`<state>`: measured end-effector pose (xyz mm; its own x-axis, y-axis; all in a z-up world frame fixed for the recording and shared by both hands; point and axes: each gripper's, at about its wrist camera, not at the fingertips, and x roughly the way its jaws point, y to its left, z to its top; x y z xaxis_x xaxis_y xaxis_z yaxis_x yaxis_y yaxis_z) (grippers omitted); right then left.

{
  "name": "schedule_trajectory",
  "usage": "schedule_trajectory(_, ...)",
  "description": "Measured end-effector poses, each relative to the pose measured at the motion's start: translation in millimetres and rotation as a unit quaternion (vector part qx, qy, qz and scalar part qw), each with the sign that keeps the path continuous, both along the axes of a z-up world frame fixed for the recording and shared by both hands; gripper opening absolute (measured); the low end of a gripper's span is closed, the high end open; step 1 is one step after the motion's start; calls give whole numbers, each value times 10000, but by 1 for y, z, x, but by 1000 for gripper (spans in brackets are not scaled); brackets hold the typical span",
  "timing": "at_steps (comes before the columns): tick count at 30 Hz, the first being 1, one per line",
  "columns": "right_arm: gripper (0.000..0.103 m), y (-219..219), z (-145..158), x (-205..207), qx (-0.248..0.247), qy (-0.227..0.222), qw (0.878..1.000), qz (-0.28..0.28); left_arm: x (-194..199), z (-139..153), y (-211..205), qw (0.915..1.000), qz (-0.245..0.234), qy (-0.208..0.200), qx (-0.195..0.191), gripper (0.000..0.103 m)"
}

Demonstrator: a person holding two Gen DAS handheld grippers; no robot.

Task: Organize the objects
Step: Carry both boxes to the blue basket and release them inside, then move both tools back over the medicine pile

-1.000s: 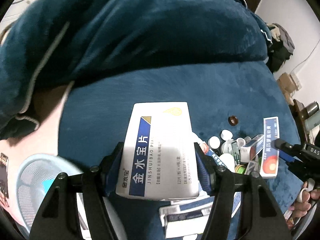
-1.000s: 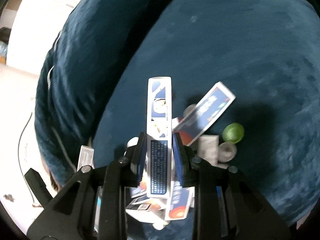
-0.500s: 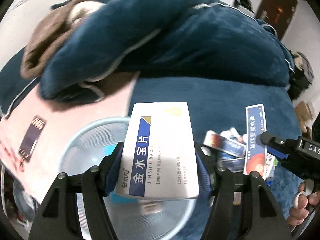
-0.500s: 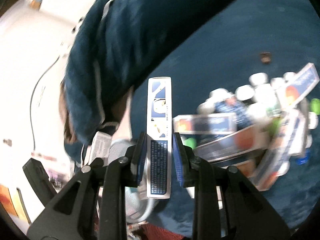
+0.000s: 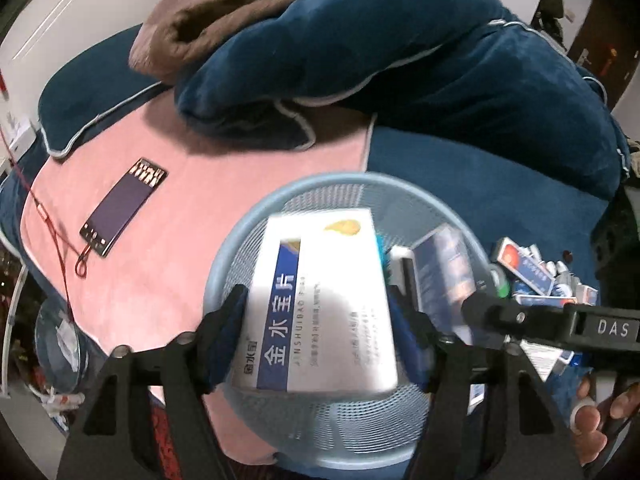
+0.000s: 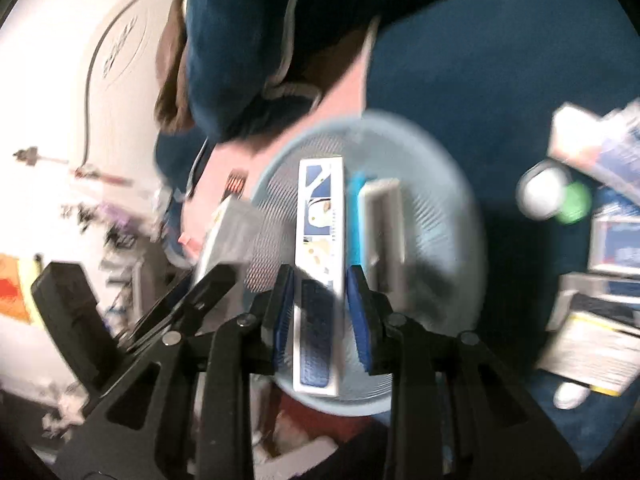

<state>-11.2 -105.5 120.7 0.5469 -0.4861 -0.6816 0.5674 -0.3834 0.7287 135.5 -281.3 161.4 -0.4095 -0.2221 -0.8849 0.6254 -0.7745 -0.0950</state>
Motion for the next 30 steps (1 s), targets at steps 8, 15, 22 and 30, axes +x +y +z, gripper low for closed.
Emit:
schedule_trajectory(8,100,20,24,-6,91,1458,9893,36,14,-5,4,9991,299,-185,-229,102)
schedule_trajectory(15,103,24,24,7,245,2326,9712,443,13,0,8,9987,360,-225,-291,102)
schedule_trajectory(22,103,19,25,13,244,2377,9701,426,11,3,15,9984,360,-260,-336,102)
schedule_trajectory(30,103,30,28,0,271,2466,9683,298,5,10,25,9983,298,-286,-409,102)
